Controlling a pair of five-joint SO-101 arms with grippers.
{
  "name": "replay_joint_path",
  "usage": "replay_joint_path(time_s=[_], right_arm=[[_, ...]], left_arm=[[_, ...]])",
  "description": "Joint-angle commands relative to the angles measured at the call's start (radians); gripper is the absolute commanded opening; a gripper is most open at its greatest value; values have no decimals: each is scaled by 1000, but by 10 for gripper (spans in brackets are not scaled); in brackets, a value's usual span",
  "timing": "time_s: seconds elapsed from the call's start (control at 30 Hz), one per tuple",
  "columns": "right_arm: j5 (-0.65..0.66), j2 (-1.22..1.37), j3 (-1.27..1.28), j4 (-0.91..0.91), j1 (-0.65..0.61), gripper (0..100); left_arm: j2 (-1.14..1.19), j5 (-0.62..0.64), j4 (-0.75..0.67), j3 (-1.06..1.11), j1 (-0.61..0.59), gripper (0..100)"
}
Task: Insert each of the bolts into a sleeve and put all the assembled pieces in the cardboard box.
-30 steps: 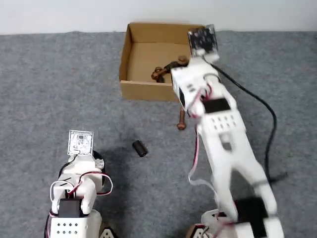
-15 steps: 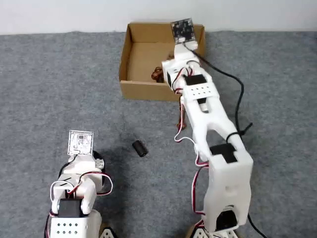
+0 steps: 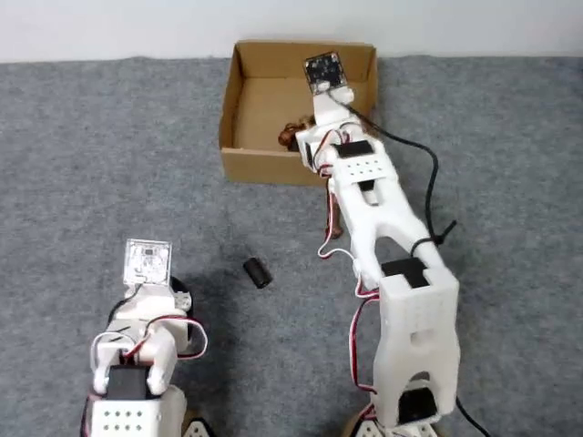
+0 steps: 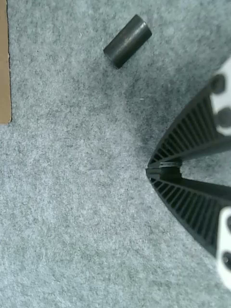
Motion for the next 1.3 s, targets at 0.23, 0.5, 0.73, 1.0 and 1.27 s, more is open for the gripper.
replay_joint_path(time_s=[0.23, 0.5, 0.73, 1.0, 1.27], right_arm=[[8, -216, -44, 282, -1, 108], [6, -389, -44, 487, -47, 108], [-77, -472, -44, 727, -154, 108], [-190, -443, -37, 958, -294, 108], [-269, -277, -37, 1046, -406, 108]], left_arm=[[-2, -9, 2, -5, -9, 5], [-2, -9, 2, -5, -9, 5], [-2, -9, 2, -5, -9, 5], [-2, -9, 2, -5, -9, 5], [-2, -9, 2, -5, -9, 5]])
